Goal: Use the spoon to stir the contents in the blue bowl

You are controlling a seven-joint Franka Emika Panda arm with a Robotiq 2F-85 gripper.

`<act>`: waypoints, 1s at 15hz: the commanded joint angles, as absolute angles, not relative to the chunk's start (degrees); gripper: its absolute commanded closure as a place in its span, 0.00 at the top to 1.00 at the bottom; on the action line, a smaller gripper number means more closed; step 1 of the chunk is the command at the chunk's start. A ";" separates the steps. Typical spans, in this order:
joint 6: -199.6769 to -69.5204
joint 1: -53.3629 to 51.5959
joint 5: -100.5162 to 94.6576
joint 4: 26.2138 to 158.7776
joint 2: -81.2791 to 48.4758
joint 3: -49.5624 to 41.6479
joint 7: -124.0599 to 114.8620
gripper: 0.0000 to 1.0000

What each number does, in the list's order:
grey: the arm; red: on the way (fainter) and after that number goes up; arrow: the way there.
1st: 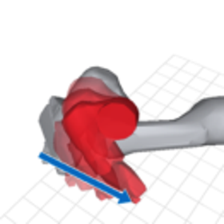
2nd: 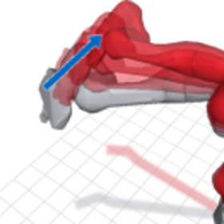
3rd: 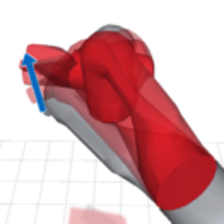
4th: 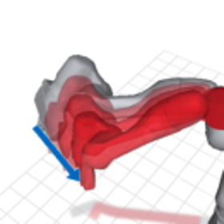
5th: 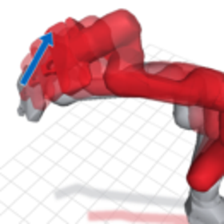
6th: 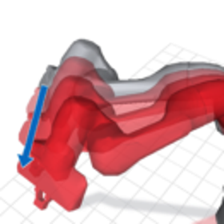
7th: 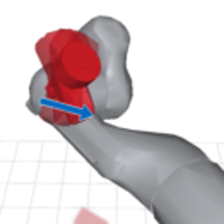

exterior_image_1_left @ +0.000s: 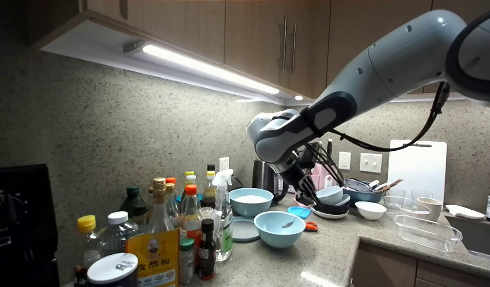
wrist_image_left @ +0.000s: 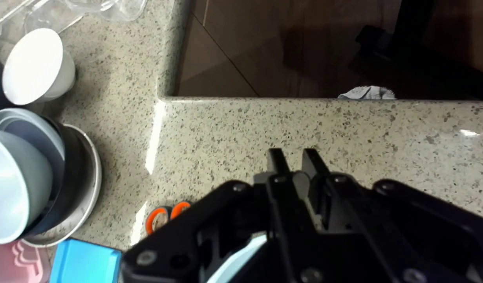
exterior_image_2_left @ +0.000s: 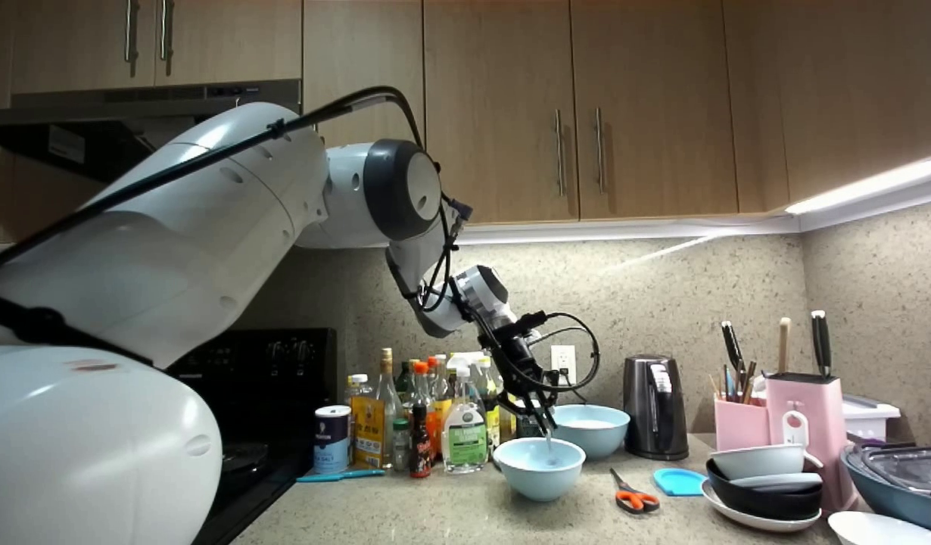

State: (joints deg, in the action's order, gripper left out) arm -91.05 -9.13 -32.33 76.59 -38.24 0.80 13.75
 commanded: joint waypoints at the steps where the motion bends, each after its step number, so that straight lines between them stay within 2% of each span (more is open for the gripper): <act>1: -92.57 -10.86 -37.47 73.59 -40.05 1.06 19.23 0.04; 10: -92.59 -14.29 -42.25 70.25 -42.53 3.26 24.80 0.04; 15: -86.13 -15.61 -41.49 73.94 -40.39 2.88 20.99 0.04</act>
State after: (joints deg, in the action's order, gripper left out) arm -89.20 -15.65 -40.97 70.85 -42.60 3.13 22.66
